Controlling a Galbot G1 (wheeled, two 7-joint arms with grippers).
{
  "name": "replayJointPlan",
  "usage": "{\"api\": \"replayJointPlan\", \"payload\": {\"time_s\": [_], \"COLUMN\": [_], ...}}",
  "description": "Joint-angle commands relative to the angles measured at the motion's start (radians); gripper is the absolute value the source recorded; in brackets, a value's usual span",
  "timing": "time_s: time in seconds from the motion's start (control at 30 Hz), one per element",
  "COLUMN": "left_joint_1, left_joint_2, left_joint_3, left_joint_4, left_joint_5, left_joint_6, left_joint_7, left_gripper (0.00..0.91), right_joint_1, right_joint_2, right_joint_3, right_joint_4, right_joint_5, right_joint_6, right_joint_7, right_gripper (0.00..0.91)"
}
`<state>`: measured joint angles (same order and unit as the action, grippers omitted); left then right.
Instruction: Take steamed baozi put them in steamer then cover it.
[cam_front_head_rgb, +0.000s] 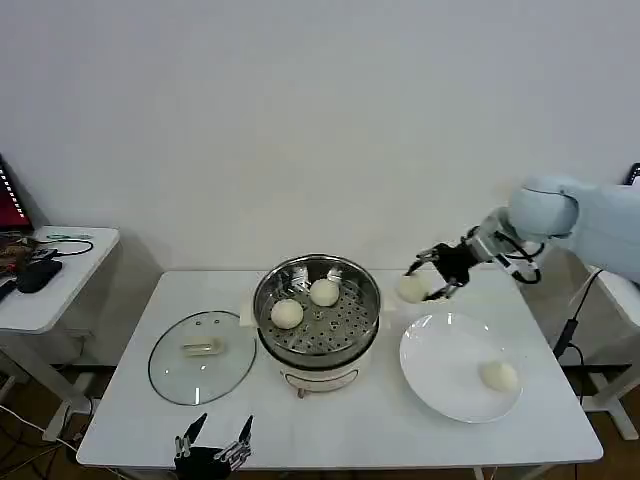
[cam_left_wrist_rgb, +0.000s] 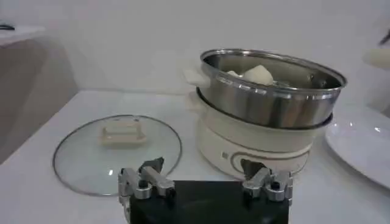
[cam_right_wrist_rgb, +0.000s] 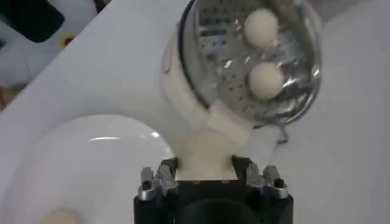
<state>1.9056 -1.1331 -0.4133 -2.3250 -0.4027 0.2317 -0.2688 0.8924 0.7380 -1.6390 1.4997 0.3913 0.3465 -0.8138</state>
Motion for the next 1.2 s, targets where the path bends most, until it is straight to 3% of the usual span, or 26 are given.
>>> {"api": "replayJointPlan", "payload": {"time_s": [0.03, 0.6, 1.2], "left_joint_1": [0.000, 0.015, 0.005], "left_joint_2": [-0.001, 0.001, 0.005], "left_joint_3": [0.001, -0.004, 0.007], "left_joint_4": [0.000, -0.020, -0.015], "left_joint_5": [0.002, 0.007, 0.011], "left_joint_6": [0.000, 0.001, 0.002], "left_joint_7": [0.000, -0.001, -0.001], "left_gripper": [0.907, 0.907, 0.907], "right_joint_1": [-0.011, -0.106, -0.171], "right_joint_2": [0.090, 0.249, 0.355], "right_joint_3": [0.070, 0.112, 0.139], "right_joint_4": [-0.008, -0.072, -0.113], "right_joint_5": [0.001, -0.094, -0.342], "right_joint_6": [0.066, 0.169, 0.279], "right_joint_7": [0.006, 0.016, 0.072], "right_gripper": [0.635, 0.635, 0.635]}}
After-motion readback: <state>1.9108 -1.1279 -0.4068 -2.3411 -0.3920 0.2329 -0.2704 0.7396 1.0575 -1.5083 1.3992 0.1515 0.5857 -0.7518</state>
